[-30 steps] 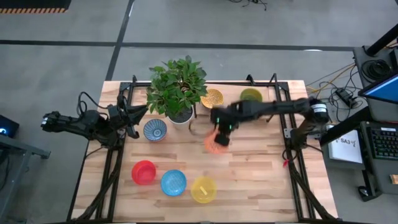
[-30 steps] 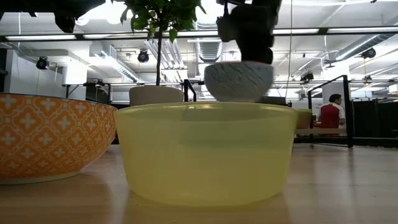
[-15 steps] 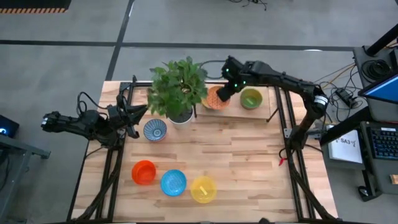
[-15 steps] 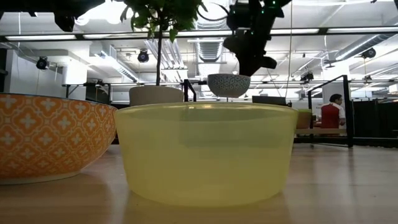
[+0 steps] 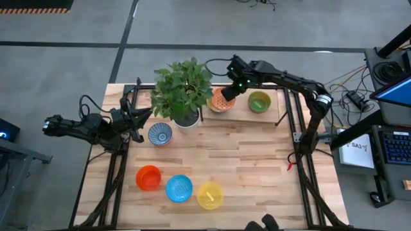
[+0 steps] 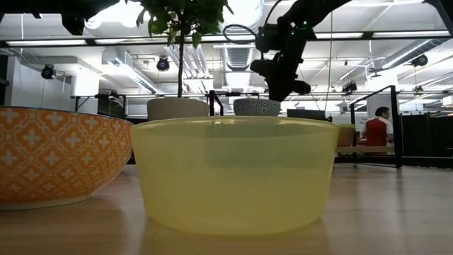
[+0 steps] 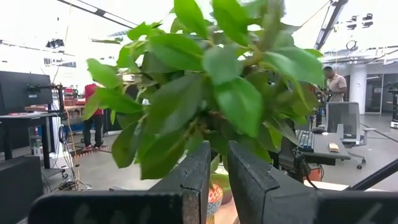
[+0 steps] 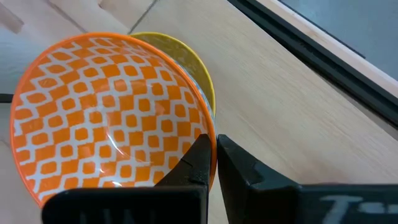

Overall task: Place and stack bowls onto a shelf
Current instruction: Stack the orange patterned bowl on the yellow patterned bowl on the shelf

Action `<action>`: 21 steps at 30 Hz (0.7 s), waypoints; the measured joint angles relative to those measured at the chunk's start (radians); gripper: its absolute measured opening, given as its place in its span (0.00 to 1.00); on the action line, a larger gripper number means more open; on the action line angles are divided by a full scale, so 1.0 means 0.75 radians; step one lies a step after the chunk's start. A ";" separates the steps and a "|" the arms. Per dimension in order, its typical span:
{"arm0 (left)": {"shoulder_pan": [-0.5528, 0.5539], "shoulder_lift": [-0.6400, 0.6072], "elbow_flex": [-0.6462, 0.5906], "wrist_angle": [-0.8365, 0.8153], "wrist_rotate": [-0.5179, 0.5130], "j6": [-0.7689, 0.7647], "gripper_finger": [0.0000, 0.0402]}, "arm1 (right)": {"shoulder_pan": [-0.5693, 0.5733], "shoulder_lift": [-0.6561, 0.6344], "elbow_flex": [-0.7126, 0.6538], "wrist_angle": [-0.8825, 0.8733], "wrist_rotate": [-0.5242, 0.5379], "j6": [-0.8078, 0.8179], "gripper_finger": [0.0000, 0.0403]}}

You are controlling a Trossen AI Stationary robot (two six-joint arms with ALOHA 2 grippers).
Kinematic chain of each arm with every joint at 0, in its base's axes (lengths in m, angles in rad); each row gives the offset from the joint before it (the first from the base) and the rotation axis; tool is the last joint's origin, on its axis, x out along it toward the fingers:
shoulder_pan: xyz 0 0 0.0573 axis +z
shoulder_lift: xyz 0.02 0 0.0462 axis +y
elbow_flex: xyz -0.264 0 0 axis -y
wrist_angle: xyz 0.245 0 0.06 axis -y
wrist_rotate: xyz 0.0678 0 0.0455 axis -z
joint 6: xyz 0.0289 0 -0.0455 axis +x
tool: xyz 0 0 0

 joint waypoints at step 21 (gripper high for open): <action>0.000 0.000 0.000 0.000 0.000 0.000 0.09 | -0.002 0.025 0.000 0.102 0.047 -0.047 0.25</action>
